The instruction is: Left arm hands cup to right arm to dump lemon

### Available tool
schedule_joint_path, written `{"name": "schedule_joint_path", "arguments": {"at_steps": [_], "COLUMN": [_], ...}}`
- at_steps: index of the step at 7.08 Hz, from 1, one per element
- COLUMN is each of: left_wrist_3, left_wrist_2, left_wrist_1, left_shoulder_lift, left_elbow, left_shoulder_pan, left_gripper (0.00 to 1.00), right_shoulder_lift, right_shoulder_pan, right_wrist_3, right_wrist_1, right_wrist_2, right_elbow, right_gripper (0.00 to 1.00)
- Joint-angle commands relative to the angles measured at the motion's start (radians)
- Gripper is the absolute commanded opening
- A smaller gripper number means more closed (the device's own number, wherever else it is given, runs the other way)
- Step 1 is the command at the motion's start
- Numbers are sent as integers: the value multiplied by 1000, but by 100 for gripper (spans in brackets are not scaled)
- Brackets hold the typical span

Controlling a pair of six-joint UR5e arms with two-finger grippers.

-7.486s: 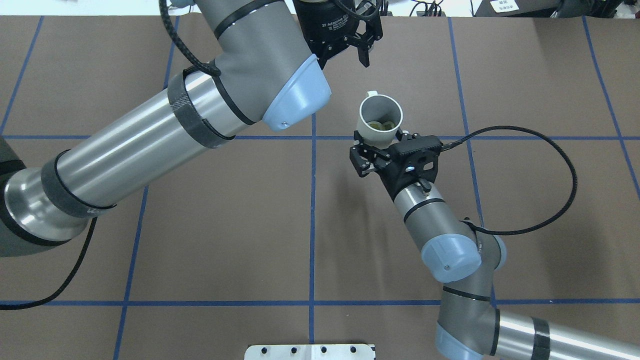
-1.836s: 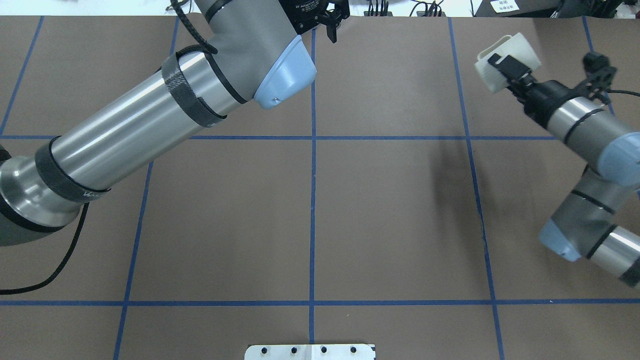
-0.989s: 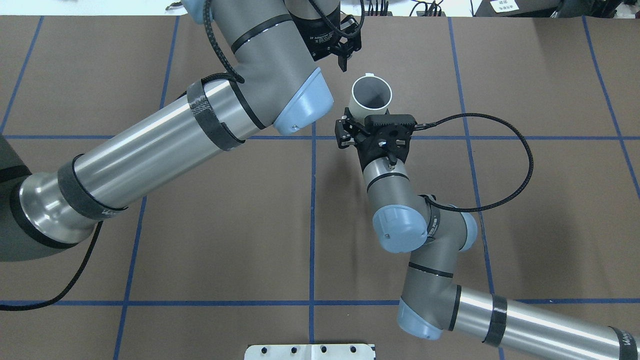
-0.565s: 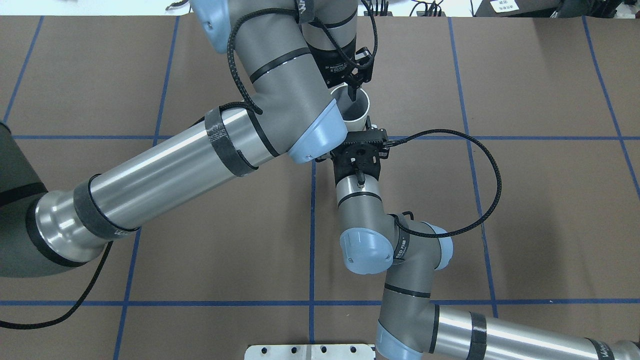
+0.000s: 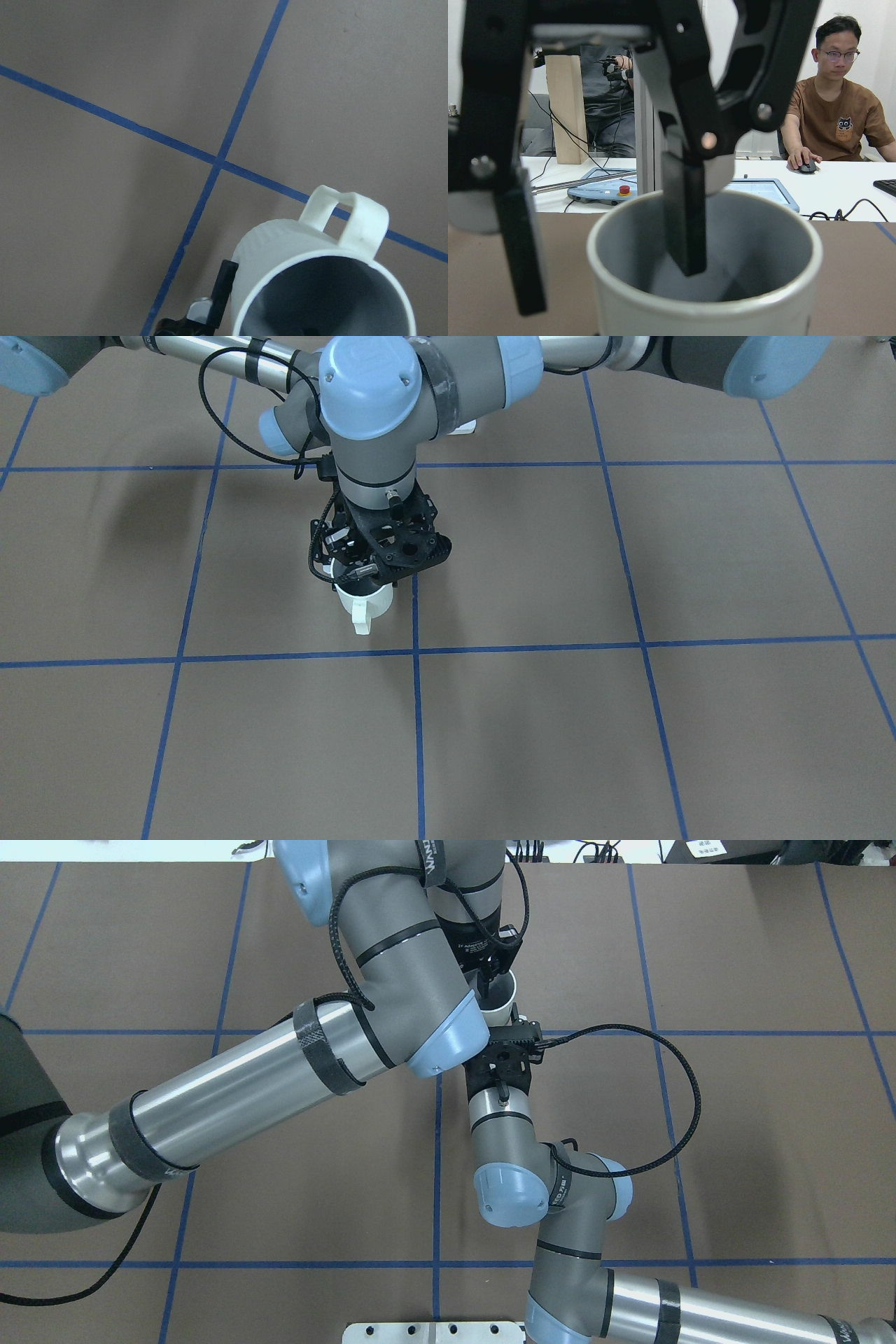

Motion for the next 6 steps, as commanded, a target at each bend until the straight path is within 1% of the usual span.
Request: {"name": "schedule_joint_path", "arguments": {"at_steps": [1, 2, 3, 4, 5, 6], "left_wrist_3": [0, 0, -2, 0, 0, 0], "left_wrist_2": [0, 0, -1, -6, -6, -6], "left_wrist_1": [0, 0, 0, 2, 0, 0], "left_shoulder_lift": [1, 2, 2, 1, 1, -1], "left_elbow": [0, 0, 0, -1, -1, -3], "left_shoulder_pan": [2, 2, 2, 2, 2, 0], "left_gripper": [45, 41, 28, 0, 0, 0], "right_shoulder_lift": [0, 0, 0, -3, -5, -6], "right_shoulder_pan": [0, 0, 0, 0, 0, 2], "right_wrist_3": [2, 11, 13, 14, 13, 8], "right_wrist_1": [5, 6, 8, 8, 8, 8], "right_wrist_2": [0, 0, 0, 0, 0, 0], "right_elbow": [6, 6, 6, 6, 6, 4], "right_gripper": [1, 1, 1, 2, 23, 52]}}
